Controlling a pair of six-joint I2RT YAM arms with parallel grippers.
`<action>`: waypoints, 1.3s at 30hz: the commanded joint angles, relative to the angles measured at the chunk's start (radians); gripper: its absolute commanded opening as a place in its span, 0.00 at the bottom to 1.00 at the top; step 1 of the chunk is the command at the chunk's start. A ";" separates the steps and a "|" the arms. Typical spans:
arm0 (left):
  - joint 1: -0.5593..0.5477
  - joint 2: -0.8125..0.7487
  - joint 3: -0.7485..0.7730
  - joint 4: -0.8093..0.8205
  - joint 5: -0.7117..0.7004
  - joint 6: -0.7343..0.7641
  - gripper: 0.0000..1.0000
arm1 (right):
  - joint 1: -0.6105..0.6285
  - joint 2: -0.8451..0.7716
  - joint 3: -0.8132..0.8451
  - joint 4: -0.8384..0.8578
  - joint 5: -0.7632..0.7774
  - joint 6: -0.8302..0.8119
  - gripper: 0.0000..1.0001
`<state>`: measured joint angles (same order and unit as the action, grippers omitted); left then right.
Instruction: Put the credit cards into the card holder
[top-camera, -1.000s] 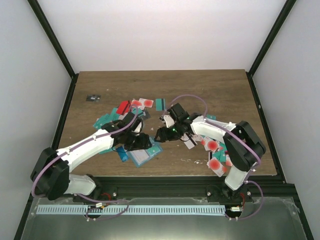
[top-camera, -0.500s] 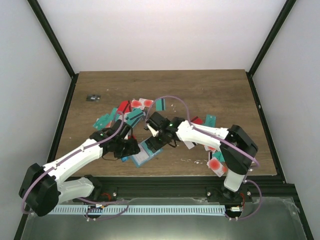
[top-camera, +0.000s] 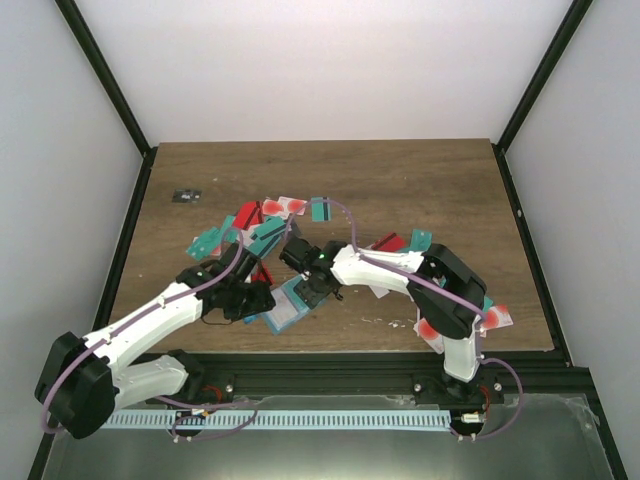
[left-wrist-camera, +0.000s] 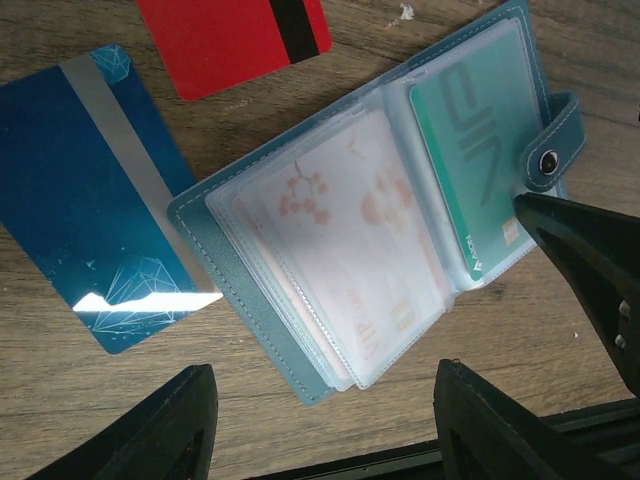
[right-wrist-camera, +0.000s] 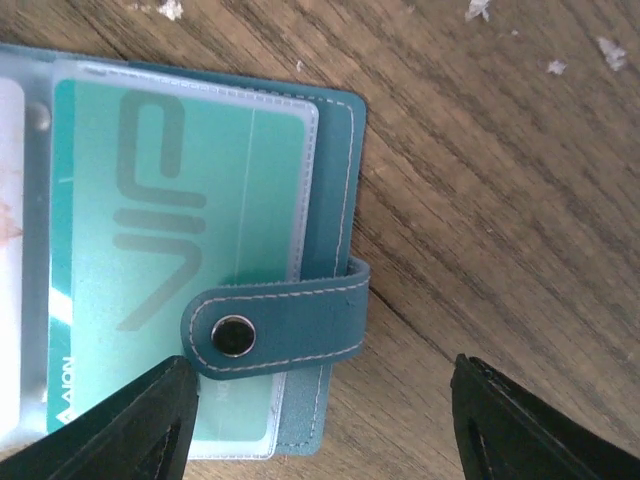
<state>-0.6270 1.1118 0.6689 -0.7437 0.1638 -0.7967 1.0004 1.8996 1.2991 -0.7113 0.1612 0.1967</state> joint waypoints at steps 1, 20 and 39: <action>0.008 -0.008 -0.005 0.008 -0.005 -0.006 0.61 | 0.006 0.018 0.052 0.008 0.048 -0.015 0.71; 0.027 0.006 -0.035 0.000 -0.043 -0.027 0.56 | 0.000 0.043 0.091 0.028 0.088 -0.025 0.23; 0.115 0.019 -0.238 0.310 0.195 -0.062 0.56 | -0.089 0.012 -0.036 0.059 -0.067 0.009 0.01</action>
<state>-0.5228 1.1130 0.4526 -0.5323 0.3130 -0.8413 0.9062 1.9453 1.3060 -0.6586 0.1501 0.1806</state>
